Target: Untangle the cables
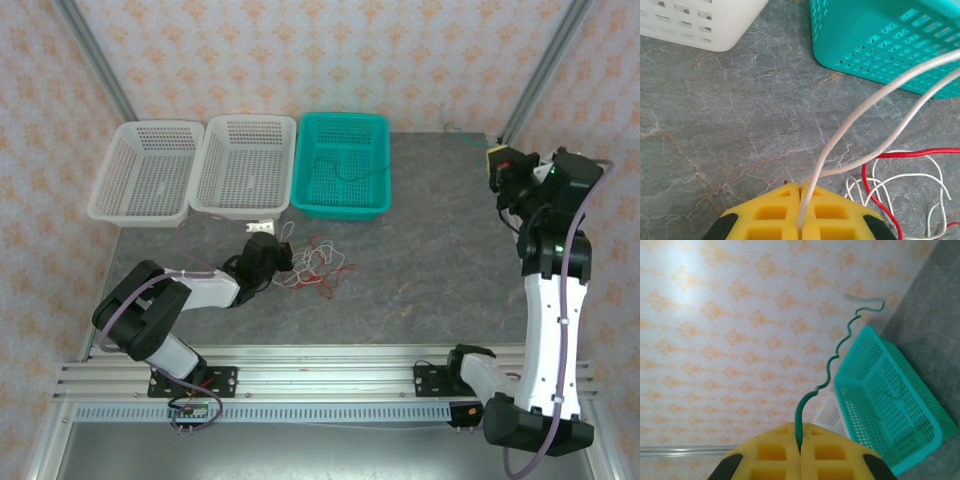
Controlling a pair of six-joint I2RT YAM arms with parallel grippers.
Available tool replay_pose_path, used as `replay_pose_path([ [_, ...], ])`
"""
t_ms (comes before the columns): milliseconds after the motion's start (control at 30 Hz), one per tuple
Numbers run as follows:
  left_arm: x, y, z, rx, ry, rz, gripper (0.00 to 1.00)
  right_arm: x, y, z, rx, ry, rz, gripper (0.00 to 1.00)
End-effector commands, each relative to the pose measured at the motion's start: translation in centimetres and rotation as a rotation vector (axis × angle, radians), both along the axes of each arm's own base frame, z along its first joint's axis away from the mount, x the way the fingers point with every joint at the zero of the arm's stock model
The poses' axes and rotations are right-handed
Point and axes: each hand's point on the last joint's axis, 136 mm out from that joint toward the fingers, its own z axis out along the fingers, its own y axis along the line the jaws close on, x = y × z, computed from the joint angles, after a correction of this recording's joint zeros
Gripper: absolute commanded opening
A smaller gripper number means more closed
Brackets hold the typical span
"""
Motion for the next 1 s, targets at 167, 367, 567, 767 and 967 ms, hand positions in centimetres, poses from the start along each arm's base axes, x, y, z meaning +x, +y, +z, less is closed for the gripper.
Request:
replay_pose_path([
  [167, 0.5, -1.8, 1.8, -0.055, -0.049, -0.088, 0.14, 0.0, 3.3, 4.7, -0.081, -0.150, 0.185, 0.00],
  [367, 0.1, -2.7, 7.2, -0.031, -0.162, -0.151, 0.74, 2.4, 6.5, 4.8, -0.137, -0.150, 0.276, 0.00],
  [567, -2.0, -0.5, 13.5, -0.004, -0.243, -0.105, 1.00, 6.6, 10.3, 3.0, -0.217, -0.110, 0.331, 0.00],
  [767, -4.9, 3.0, 17.1, -0.018, -0.236, 0.003, 1.00, 11.8, 13.6, -0.2, -0.361, -0.053, 0.337, 0.00],
  [967, -7.2, 5.4, 17.1, 0.004, -0.203, 0.050, 1.00, 16.5, 16.8, -6.0, -0.607, 0.040, 0.365, 0.00],
])
